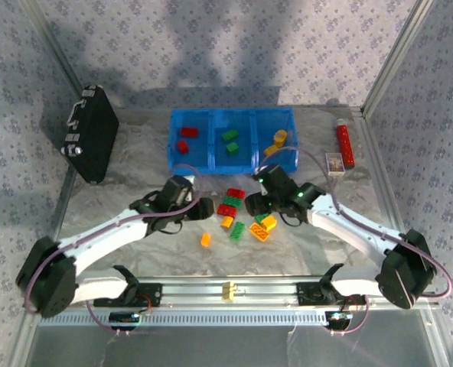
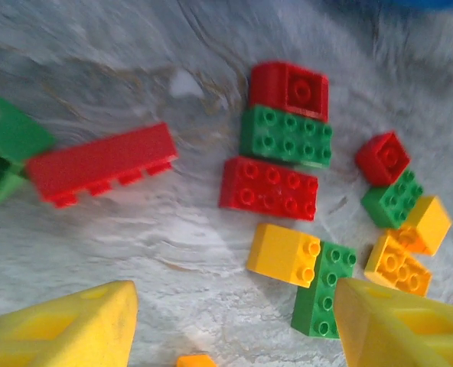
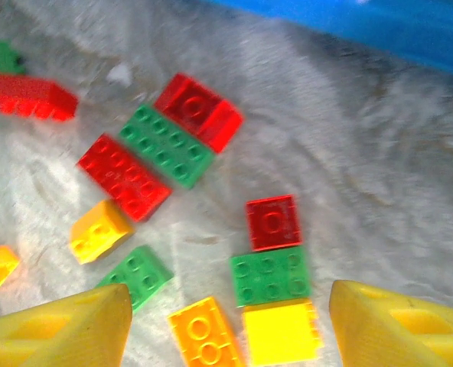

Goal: Sort the legos into containers by color

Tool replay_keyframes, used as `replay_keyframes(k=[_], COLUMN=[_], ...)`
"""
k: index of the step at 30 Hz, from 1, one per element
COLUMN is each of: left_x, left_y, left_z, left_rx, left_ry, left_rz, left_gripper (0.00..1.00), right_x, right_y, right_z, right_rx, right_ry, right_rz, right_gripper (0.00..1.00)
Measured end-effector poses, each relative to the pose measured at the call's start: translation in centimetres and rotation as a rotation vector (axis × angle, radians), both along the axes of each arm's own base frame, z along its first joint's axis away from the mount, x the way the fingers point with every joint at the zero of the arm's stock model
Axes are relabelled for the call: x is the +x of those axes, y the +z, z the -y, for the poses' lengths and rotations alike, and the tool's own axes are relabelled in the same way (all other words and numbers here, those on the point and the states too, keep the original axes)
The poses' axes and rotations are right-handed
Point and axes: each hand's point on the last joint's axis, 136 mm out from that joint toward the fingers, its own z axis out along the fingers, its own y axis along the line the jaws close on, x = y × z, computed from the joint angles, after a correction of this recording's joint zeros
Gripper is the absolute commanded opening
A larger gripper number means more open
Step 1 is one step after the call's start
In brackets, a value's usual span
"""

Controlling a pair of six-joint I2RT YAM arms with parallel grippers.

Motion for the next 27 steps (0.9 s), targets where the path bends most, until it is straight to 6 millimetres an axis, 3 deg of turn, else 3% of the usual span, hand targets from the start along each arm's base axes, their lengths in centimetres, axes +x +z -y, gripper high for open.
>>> replay_keyframes(k=[3, 6, 11, 17, 21, 27], left_x=[0.1, -0.1, -0.8, -1.0, -1.0, -1.6], left_y=[0.7, 0.0, -1.0, -0.4, 0.4, -0.4], left_z=[-3.3, -6.0, -7.6, -9.0, -10.1, -11.2], left_rx=[-0.025, -0.012, 0.027, 0.02, 0.008, 0.026], left_ry=[0.083, 0.154, 0.174, 0.209, 0.241, 0.265], left_rz=[0.03, 0.016, -0.022, -0.003, 0.02, 0.002], left_gripper=[0.69, 0.69, 0.69, 0.69, 0.69, 0.69], right_x=[-2.0, -3.7, -6.2, -6.6, -6.6, -7.1], right_y=[-2.0, -3.9, -5.3, -5.0, -5.5, -7.6], right_z=[-2.7, -5.4, -10.4, -15.6, -17.6, -18.3], right_rx=[-0.032, -0.067, -0.09, -0.073, -0.082, -0.141], right_ry=[0.084, 0.16, 0.309, 0.409, 0.446, 0.473], right_rz=[-0.058, -0.113, -0.15, -0.147, -0.141, -0.175], right_gripper=[0.76, 0.85, 0.88, 0.85, 0.83, 0.8])
